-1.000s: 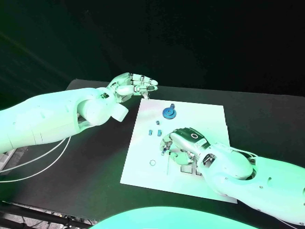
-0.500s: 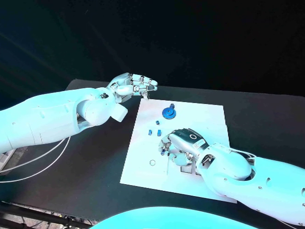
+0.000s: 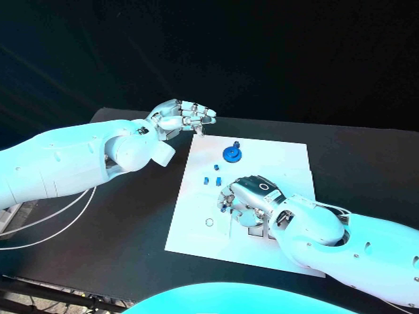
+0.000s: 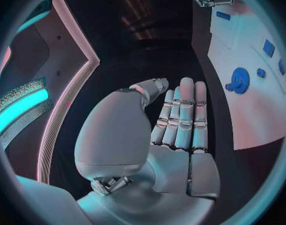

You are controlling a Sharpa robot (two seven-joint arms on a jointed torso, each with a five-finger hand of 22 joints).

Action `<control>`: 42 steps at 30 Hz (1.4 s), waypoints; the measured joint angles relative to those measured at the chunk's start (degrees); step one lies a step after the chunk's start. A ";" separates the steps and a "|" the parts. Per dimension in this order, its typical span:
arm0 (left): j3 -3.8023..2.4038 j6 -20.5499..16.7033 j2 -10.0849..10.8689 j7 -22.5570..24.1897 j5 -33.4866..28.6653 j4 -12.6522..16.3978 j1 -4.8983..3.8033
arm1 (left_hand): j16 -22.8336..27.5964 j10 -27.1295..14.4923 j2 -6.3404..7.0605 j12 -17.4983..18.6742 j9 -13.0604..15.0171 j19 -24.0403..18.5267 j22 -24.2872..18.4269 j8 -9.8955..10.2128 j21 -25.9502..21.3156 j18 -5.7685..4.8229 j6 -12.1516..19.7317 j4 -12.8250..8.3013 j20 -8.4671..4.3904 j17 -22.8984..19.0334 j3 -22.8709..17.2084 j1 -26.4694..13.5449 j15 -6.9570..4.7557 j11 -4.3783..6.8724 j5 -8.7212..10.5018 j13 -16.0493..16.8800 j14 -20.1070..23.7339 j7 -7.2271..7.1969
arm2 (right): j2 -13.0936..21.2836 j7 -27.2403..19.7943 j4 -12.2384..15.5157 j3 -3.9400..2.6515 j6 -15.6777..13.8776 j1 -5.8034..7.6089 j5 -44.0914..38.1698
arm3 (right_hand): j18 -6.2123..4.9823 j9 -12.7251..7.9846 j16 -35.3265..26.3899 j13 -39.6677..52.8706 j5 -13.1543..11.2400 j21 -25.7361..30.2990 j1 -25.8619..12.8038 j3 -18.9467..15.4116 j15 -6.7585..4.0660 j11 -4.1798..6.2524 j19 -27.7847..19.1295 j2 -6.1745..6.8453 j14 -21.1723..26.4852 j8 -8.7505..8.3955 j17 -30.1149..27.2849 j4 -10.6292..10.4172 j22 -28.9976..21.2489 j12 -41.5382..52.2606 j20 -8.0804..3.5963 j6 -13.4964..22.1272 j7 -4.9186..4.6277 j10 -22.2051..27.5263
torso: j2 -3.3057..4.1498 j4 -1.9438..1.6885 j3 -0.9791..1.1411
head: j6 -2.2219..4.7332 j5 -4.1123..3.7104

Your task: Assemble the parts on the task board

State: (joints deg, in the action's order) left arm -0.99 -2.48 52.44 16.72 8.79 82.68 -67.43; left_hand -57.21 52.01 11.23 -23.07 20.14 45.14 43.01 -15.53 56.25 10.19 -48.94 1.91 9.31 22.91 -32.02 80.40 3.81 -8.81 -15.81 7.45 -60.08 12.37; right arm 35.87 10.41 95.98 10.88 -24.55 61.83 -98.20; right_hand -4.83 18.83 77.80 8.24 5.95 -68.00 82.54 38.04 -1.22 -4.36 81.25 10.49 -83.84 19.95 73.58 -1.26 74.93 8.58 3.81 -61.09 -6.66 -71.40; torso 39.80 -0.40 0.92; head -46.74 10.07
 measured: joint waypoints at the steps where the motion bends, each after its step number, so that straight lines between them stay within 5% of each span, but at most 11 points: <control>1: 0.00 0.01 0.01 -0.01 0.00 0.00 0.00 | 0.00 0.00 0.00 0.00 0.00 0.00 0.00 0.00 0.00 0.00 0.00 0.00 0.00 0.00 0.00 0.00 0.00 0.00 0.00 0.00 0.00 0.00 | 0.02 0.02 0.00 -0.01 0.06 0.01 -0.06 | 0.00 0.00 0.00 0.00 0.00 0.00 0.00 0.00 0.00 0.00 0.00 0.00 0.00 0.00 0.00 0.00 0.00 0.00 0.00 0.00 0.00 0.00 | 0.01 0.00 0.00 | -0.03 -0.01; 27: 0.04 0.57 0.01 -0.59 0.01 -0.25 0.00 | 0.00 -0.20 0.00 0.00 0.02 0.00 -0.11 -0.20 -0.22 0.00 0.00 0.15 0.00 -0.01 0.16 0.00 0.00 0.21 -0.01 -0.05 0.00 0.00 | -0.10 1.07 0.10 0.06 0.72 -0.12 -1.18 | -0.01 0.02 0.00 0.00 -0.11 0.23 0.00 0.11 0.00 0.00 0.00 0.00 0.00 -0.24 -0.10 0.22 -0.02 -0.23 0.00 -0.03 0.06 -0.01 | 0.01 0.04 0.05 | 0.09 -0.09; 36: 0.05 0.73 -0.03 -0.79 0.02 -0.22 0.00 | 0.00 -0.31 0.00 0.00 0.04 0.00 -0.17 -0.19 -0.22 0.00 0.00 0.15 0.00 0.04 0.15 0.01 0.00 0.09 -0.01 -0.10 0.00 0.00 | -1.24 1.86 -0.56 0.01 3.27 0.01 -1.14 | -0.01 0.10 0.00 0.01 0.55 3.15 -4.71 -1.53 0.58 0.41 -1.26 0.59 -0.24 -2.08 -0.76 -0.42 -0.03 -2.32 1.26 3.27 -1.57 -0.06 | 0.01 0.02 -0.01 | 0.18 -0.30; 42: 0.05 0.81 0.04 -1.00 0.02 -0.21 0.00 | 0.00 -0.42 0.00 0.00 0.04 0.00 -0.18 -0.19 -0.25 0.00 0.01 0.15 0.00 0.04 0.15 0.01 0.00 0.00 -0.01 -0.09 0.00 0.01 | -1.18 1.92 -0.65 0.03 3.65 0.01 -0.95 | -0.01 -0.61 0.00 -1.10 0.61 5.75 -6.63 -2.53 1.44 -0.90 -2.17 2.39 -0.18 -3.62 -0.85 -1.42 -0.03 -4.65 2.17 5.35 -2.48 4.87 | 0.01 -0.01 -0.02 | 0.15 -0.27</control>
State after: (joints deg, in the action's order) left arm -0.94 -1.67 52.48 15.73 8.81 82.47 -67.42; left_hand -57.21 51.60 11.22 -23.07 20.18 45.14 42.83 -15.73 56.01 10.19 -48.93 2.06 9.31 22.95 -31.86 80.40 3.81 -8.81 -15.82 7.35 -60.08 12.38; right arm 34.69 12.33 95.33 10.91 -20.90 61.84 -99.15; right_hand -4.84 18.22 77.80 7.14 6.56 -62.25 75.91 35.50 0.22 -5.26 79.07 12.88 -84.02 16.33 72.73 -2.69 74.90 3.93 5.98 -55.74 -9.14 -66.53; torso 39.81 -0.40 0.91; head -46.58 9.79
